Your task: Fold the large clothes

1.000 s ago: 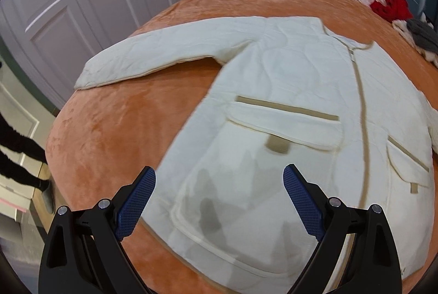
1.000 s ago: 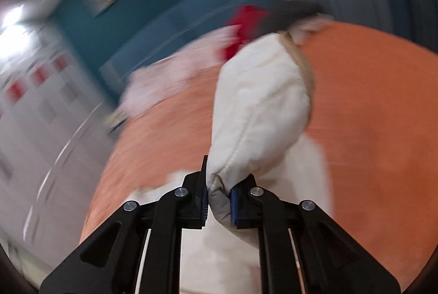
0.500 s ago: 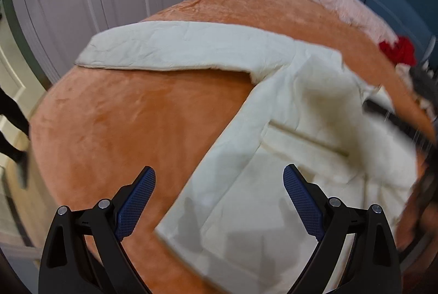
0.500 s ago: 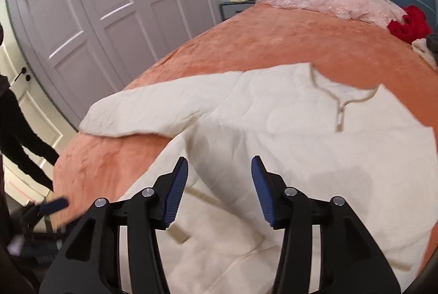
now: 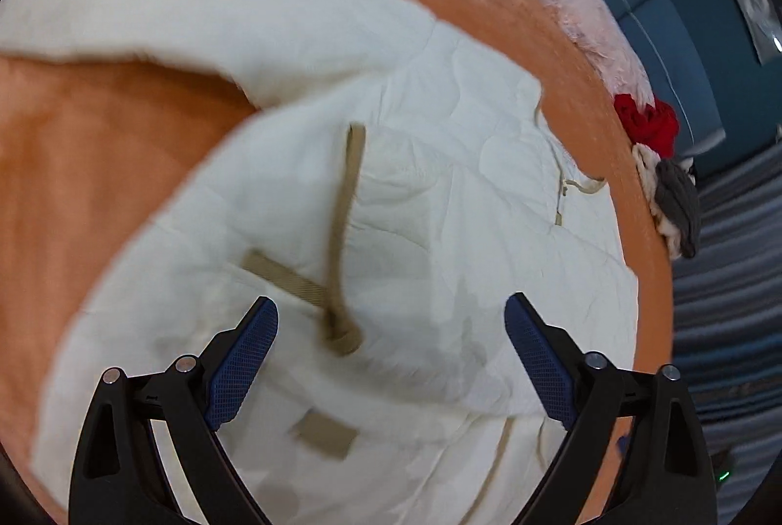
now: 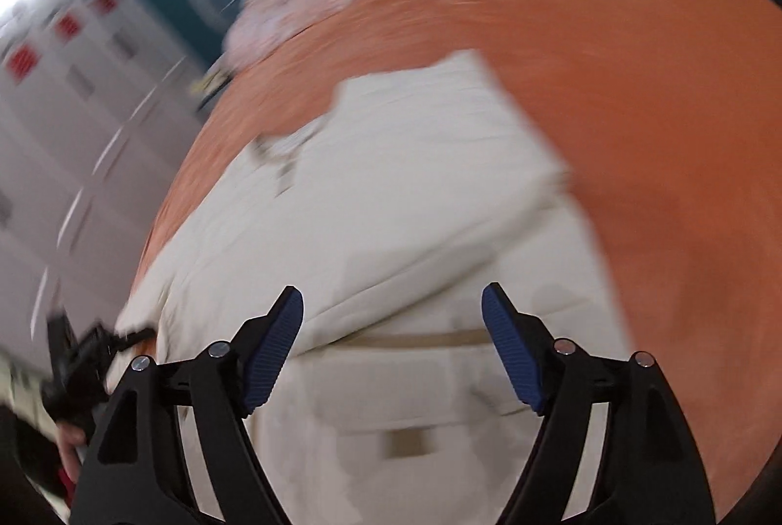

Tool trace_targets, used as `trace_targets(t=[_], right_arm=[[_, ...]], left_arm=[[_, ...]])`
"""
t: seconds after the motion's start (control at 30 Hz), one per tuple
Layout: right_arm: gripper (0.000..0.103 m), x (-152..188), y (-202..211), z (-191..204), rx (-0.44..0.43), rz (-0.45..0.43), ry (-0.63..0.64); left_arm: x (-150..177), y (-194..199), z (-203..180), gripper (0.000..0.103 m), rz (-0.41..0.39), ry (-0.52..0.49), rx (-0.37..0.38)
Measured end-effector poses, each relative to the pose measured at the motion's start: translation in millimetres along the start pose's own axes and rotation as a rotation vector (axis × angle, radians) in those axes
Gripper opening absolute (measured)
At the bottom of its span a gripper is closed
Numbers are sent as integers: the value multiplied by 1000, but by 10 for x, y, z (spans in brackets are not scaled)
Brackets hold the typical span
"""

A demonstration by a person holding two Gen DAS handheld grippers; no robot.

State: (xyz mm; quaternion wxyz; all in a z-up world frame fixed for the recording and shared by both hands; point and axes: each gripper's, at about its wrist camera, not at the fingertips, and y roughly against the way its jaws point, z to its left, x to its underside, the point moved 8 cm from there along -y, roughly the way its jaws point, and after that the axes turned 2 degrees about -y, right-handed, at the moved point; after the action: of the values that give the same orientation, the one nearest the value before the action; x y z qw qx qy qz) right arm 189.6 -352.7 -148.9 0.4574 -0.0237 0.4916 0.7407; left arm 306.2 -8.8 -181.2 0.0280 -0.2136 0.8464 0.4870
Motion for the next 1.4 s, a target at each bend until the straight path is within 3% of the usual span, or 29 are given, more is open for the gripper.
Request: trace_targets(t=[0.07,0.13,0.17,0.2,0.23,0.3,0.37,0.43,0.5,0.57,0.67,0.77,1.07,1.17,1.2,1.23,1.3,1.4], right_arm=[[73,-96,-45,-211,4,-9,-69],[73,-191,-119,-356,-10,-15,-138],[73,-231,-172,-374,-20,-17,-162],[73,-264,-212,-388,-22,-18,-178],[73,-296,-267,-404,-21,-19,-190],[69,-380,-412,-413,-27,-14,-198],[48,-460,-547,-360,-24,8,-188],[11,-580,-521,-213,-24,-16,-148],[10,-677,-426,-89,-41,-69,-103],[9,-665,-403,-72,-8,-93,-46],[8,-493,-634,-241,74,-21,-2],[8,-374,-741,-355,118,-4,19],[10,-269,-872,-332,197,-52,132],[17,-262,-817,-340,219,-48,138],[23,-275,-747,-317,255,-51,140],[25,-303,-575,-247,291,-94,143],[25,-300,-298,34,242,-183,182],[25,-139,-303,641,174,-154,326]], left_arm=[[-20,-79,-47,74,4,-5,0],[-33,-98,-107,44,2,-43,-21],[-49,-89,-150,34,-3,-66,-30],[-74,-58,-189,10,-16,-87,-37],[-101,-42,-229,6,-23,-109,-30],[-197,40,-324,5,-65,-149,-11],[-347,225,-456,5,-139,-210,-17],[-482,363,-531,5,-198,-249,-33],[-566,427,-523,5,-233,-289,-64],[-543,320,-426,5,-216,-309,-104],[-382,-13,-204,5,-157,-335,-180],[-219,-237,25,5,-121,-317,-201],[-109,-391,32,12,-226,-424,-283],[-80,-386,-4,15,-282,-452,-315],[-84,-389,-18,16,-292,-461,-327],[-85,-388,-26,17,-297,-467,-333],[-84,-382,-23,18,-307,-470,-332],[-87,-373,-8,19,-314,-458,-311]])
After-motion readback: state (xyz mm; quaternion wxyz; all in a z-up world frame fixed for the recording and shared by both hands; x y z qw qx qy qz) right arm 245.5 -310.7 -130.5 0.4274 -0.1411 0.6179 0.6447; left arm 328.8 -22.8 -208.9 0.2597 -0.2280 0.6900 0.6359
